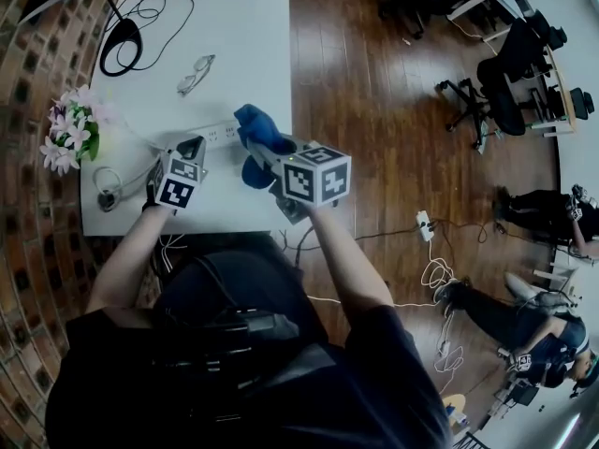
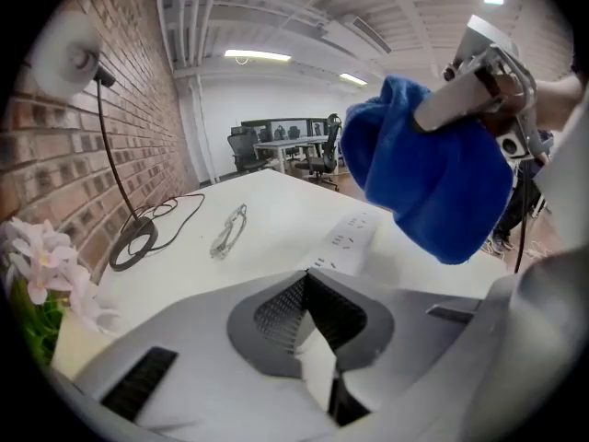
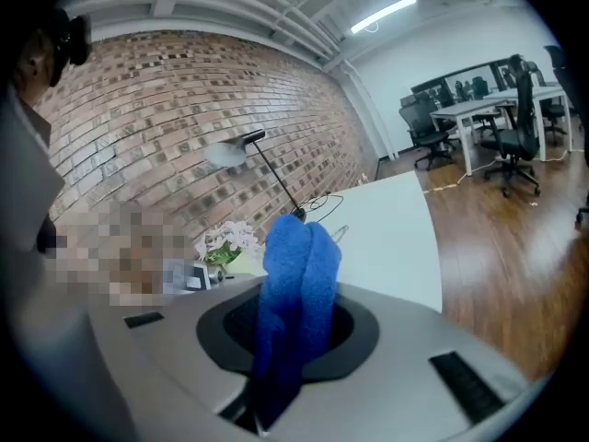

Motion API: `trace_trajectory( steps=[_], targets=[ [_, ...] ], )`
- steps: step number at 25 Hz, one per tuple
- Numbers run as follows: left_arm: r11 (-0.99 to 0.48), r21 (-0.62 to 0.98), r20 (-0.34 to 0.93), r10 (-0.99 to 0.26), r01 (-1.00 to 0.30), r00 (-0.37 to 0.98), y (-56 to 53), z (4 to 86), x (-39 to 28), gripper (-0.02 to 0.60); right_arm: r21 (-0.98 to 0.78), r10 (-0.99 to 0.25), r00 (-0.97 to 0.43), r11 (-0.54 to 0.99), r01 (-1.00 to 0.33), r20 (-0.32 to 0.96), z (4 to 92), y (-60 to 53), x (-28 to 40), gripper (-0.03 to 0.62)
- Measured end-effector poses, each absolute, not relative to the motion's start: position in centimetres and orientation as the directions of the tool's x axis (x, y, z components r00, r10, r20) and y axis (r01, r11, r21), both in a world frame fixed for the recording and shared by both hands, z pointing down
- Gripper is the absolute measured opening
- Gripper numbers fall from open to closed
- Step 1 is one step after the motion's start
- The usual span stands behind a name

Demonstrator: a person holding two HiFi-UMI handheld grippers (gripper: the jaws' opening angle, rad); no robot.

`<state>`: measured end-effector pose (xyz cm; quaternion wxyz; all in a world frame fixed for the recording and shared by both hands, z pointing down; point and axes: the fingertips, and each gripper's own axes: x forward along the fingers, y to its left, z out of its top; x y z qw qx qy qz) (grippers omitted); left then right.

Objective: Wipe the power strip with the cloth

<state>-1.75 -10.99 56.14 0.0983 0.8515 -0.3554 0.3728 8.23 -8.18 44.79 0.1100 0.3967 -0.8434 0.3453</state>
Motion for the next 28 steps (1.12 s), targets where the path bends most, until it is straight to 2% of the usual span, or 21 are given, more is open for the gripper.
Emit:
trace_trajectory(
  steps=[4,6,8,10,14,22,28],
  targets=[
    [-0.725,-0.112,0.711,-0.536,-0.680,0.454,-11.1,56.6,-2.5,0.002,-0.400,-0.456,-0.725,0.621,-0.674,0.515,46.6,-5.0,6.1,0.061],
    [-0.722,-0.120,0.708,-0.544,-0.681,0.451,-11.2,56.7,-2.8,0.003,-0.257,-0.374,-0.705,0.745,-0.615,0.603,48.3,-3.4,5.2,0.063],
    [-0.721,-0.126,0.706,-0.548,-0.681,0.449,-11.2,56.7,-2.9,0.002,-0.114,-0.353,-0.650,0.819,-0.563,0.673,49.4,-2.8,5.0,0.062],
    [-0.721,-0.121,0.702,-0.548,-0.682,0.456,-11.2,56.8,-2.7,0.002,-0.068,-0.396,-0.633,0.812,-0.579,0.666,49.1,-3.6,5.3,0.061],
    [-0.723,-0.112,0.699,-0.545,-0.682,0.463,-11.1,56.7,-2.8,0.002,-0.096,-0.545,-0.627,0.707,-0.700,0.557,46.0,-7.8,7.0,0.062],
    [-0.705,-0.093,0.662,-0.571,-0.703,0.485,-11.8,54.3,-2.1,-0.002,-0.003,-0.725,-0.520,0.582,-0.814,0.452,40.6,-17.4,11.6,0.063],
    [-0.687,-0.069,0.666,-0.572,-0.723,0.479,-13.0,53.9,-2.2,-0.003,0.017,-0.756,-0.502,0.560,-0.829,0.419,39.4,-24.0,12.3,0.063]
  ],
)
